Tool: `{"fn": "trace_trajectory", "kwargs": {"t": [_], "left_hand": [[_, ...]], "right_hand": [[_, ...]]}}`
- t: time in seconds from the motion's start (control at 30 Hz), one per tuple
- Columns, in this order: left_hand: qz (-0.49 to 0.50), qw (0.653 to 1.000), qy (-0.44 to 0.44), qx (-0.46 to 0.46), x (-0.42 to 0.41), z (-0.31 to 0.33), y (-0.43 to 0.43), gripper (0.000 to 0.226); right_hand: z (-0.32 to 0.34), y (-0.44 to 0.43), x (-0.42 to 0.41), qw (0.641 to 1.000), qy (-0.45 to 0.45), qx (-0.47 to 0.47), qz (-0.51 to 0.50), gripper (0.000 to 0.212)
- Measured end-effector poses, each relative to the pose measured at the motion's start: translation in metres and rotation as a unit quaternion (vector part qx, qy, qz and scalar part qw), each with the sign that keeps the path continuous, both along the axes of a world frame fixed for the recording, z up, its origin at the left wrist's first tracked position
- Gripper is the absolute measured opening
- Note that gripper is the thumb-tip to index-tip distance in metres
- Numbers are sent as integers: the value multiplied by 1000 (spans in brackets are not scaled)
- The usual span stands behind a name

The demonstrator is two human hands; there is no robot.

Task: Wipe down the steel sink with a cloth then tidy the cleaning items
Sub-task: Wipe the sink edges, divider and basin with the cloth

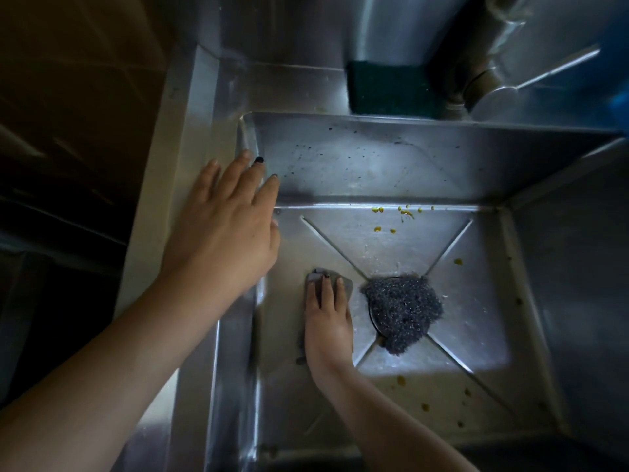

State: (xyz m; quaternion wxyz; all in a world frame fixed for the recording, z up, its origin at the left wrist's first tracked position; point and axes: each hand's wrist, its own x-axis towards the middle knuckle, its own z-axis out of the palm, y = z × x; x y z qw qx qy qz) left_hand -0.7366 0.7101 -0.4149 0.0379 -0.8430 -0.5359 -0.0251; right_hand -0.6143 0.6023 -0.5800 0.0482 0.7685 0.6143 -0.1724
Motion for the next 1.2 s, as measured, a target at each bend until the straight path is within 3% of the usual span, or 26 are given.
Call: {"fn": "trace_trajectory", "kwargs": {"t": [0.1,0.33,0.53,0.7,0.87,1.07,1.2], "left_hand": [[7,1000,0,-9,1,2,-2,54],[45,999,6,-26,11,8,-7,51],[65,992,-107,-33,58,-12,-13,50],[153,967,-181,-96,104,-51,-9,53],[249,936,-194,-158,146,-115,-28,55],[243,931,-172,-210,161,-165,-34,55],[235,935,-174,-201,155,-183,-30,50]], "right_hand": [[5,3,4,999,2,38,2,45],[32,7,33,982,177,70,-3,44],[75,27,95,950,294,90,-44,43],[75,66,152,947,289,128,-59,40],[48,105,175,959,235,155,13,41],[-3,112,165,957,218,157,107,43],[-22,105,161,953,63,225,193,42]]}}
